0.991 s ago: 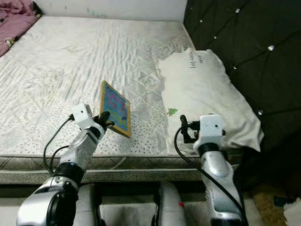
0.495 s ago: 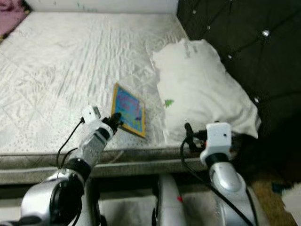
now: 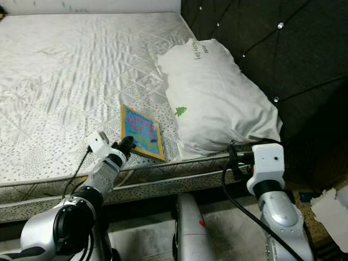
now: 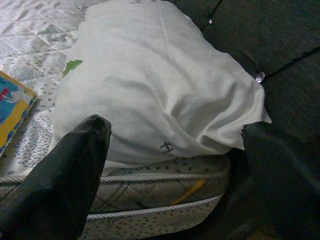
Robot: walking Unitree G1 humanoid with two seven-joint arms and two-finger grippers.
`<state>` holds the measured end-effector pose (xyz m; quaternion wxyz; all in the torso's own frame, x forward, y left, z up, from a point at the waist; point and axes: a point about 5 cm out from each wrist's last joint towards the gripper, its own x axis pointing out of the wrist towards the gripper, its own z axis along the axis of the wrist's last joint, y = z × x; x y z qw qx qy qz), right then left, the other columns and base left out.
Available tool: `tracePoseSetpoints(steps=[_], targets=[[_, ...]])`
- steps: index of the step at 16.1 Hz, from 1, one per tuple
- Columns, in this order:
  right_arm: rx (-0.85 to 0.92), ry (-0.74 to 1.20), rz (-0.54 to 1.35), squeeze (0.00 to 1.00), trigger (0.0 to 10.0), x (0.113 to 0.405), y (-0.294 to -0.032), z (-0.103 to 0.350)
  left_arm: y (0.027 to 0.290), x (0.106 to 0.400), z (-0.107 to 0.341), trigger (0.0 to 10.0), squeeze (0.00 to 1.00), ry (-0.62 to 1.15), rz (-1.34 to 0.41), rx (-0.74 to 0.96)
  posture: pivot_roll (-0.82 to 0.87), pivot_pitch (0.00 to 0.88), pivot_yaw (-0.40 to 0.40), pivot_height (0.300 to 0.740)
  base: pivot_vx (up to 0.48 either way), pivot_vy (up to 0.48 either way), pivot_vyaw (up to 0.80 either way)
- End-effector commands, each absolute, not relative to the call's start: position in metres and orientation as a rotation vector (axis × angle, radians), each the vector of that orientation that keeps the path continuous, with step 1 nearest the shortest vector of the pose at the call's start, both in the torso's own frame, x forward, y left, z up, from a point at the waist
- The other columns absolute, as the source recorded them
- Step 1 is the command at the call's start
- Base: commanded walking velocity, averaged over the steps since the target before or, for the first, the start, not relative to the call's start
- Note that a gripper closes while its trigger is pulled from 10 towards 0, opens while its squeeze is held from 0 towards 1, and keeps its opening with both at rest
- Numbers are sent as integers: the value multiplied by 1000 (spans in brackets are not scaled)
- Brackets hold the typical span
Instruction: Clean up the room
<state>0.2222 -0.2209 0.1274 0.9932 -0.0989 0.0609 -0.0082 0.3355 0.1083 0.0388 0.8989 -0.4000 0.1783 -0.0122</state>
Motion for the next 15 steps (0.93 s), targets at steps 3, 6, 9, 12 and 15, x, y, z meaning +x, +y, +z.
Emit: tracePoseSetpoints(steps=[3,6,9,12,15], targets=[[-205,103,-7,0,10000,222,-221,134,117,336,39,10000,0,341,11,-840,-308,61,-47,556,0,0,0],[-200,94,-5,0,10000,225,-219,134,130,332,32,10000,0,365,88,-788,-303,59,-43,556,0,0,0],[-199,89,-9,0,10000,226,-219,134,129,332,31,10000,565,389,79,-784,-300,61,-37,556,0,0,0],[-195,85,-9,0,10000,227,-216,134,125,329,27,10000,1000,438,59,-764,-298,57,-34,556,0,0,0],[-193,72,-6,0,10000,233,-215,136,128,327,23,10000,1000,480,95,-752,-299,48,-35,556,0,0,0]])
